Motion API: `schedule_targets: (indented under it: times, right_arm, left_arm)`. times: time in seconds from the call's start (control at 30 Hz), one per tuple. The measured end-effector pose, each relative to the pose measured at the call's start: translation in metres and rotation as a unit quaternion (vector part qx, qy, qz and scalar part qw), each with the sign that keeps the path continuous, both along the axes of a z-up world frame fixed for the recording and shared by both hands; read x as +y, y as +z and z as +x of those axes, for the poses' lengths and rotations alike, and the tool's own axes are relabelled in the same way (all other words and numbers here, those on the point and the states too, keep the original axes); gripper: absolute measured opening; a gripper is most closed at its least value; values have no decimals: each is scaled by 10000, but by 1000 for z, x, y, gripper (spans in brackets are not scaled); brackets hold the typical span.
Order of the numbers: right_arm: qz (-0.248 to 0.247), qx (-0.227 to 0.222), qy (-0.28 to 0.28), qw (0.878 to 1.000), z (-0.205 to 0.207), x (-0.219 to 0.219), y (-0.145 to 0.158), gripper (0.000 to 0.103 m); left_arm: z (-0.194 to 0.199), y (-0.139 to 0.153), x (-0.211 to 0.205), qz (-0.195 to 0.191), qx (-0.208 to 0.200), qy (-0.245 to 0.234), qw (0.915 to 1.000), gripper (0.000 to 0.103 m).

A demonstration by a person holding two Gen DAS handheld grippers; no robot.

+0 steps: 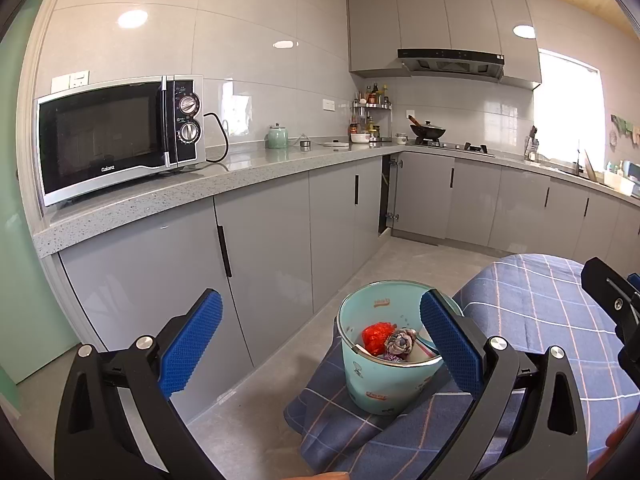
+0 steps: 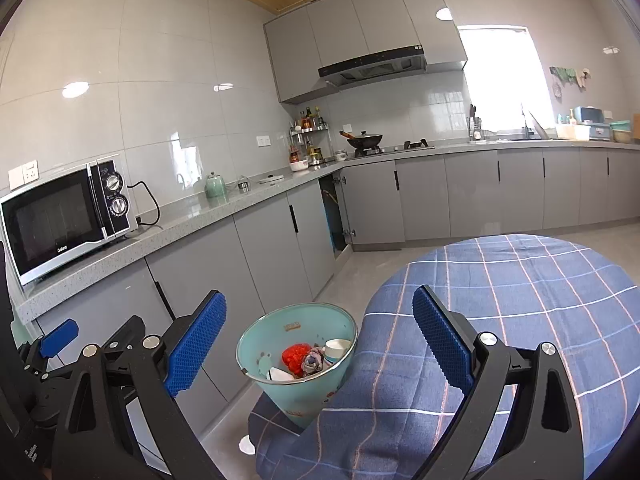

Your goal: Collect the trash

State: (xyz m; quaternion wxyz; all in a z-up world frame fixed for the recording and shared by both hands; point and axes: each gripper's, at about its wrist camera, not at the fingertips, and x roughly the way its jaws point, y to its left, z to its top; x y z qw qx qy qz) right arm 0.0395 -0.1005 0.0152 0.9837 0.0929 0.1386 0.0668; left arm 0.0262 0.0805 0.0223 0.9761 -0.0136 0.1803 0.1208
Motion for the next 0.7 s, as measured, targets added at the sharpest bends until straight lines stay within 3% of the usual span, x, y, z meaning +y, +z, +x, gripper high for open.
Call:
schedule_targets:
  times: [0.7]
  right_arm:
    - [27, -29, -28, 10000, -2, -2, 0, 93]
  left_arm:
    - [0, 0, 3, -51, -6, 1, 10000, 97]
